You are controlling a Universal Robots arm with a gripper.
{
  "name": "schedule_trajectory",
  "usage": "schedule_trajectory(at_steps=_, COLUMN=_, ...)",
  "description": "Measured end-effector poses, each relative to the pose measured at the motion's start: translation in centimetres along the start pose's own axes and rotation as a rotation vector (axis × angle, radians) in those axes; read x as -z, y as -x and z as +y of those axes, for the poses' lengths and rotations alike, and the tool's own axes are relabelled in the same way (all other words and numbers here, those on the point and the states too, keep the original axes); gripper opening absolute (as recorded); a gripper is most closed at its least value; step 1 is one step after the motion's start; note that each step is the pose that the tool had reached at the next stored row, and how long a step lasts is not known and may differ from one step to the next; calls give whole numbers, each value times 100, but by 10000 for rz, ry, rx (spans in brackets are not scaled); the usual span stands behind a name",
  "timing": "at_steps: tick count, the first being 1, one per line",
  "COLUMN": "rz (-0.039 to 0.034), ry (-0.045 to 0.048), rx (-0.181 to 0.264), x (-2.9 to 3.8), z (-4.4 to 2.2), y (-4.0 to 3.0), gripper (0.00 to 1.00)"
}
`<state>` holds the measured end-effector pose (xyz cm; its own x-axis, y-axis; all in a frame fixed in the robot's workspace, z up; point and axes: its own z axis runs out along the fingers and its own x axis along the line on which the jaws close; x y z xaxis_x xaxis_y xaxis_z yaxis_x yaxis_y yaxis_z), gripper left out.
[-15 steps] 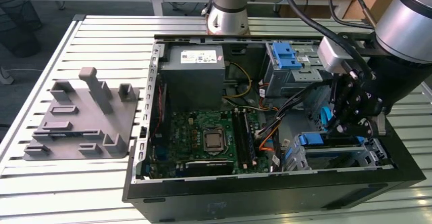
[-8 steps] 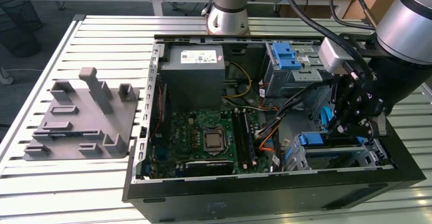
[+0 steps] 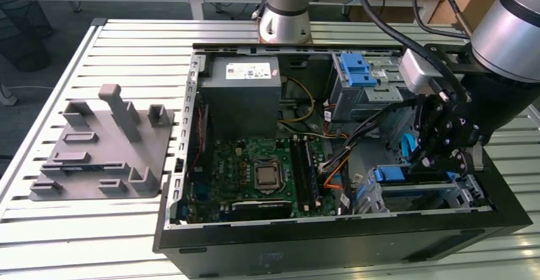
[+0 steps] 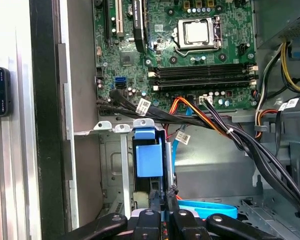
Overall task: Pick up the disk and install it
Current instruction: 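Insert the second disk wire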
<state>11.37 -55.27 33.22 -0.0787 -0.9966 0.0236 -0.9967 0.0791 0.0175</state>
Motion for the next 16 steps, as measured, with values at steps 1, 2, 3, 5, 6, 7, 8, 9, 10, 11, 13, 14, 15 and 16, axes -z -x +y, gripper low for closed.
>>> schedule_trajectory(at_steps=1, rz=0, ry=0, rx=-4, x=-3, z=-1, y=-1, gripper=16)
schedule_trajectory(at_steps=2, rz=0, ry=0, rx=-6, x=-9, z=-2, y=-1, gripper=16)
schedule_trajectory(at_steps=3, rz=0, ry=1, rx=-8, x=-14, z=-3, y=-2, gripper=16)
schedule_trajectory(at_steps=5, rz=3, ry=0, rx=-10, x=-21, z=-4, y=-2, gripper=16)
schedule_trajectory(at_steps=6, rz=4, ry=0, rx=-11, x=-23, z=-4, y=-3, gripper=16)
schedule_trajectory(at_steps=7, rz=4, ry=0, rx=-11, x=-24, z=-4, y=-3, gripper=16)
schedule_trajectory(at_steps=8, rz=3, ry=0, rx=-11, x=-25, z=-4, y=-3, gripper=16)
schedule_trajectory(at_steps=9, rz=2, ry=0, rx=-11, x=-26, z=-4, y=-3, gripper=16)
schedule_trajectory(at_steps=10, rz=1, ry=0, rx=-11, x=-27, z=-4, y=-2, gripper=16)
schedule_trajectory(at_steps=11, rz=2, ry=0, rx=-11, x=-27, z=-4, y=-3, gripper=16)
schedule_trajectory(at_steps=13, rz=2, ry=0, rx=-11, x=-27, z=-4, y=-2, gripper=16)
schedule_trajectory(at_steps=14, rz=-2, ry=-2, rx=-11, x=-29, z=-5, y=-2, gripper=16)
schedule_trajectory(at_steps=15, rz=-1, ry=-1, rx=-10, x=-29, z=-5, y=-2, gripper=18)
schedule_trajectory(at_steps=16, rz=-2, ry=0, rx=-10, x=-30, z=-5, y=-2, gripper=18)
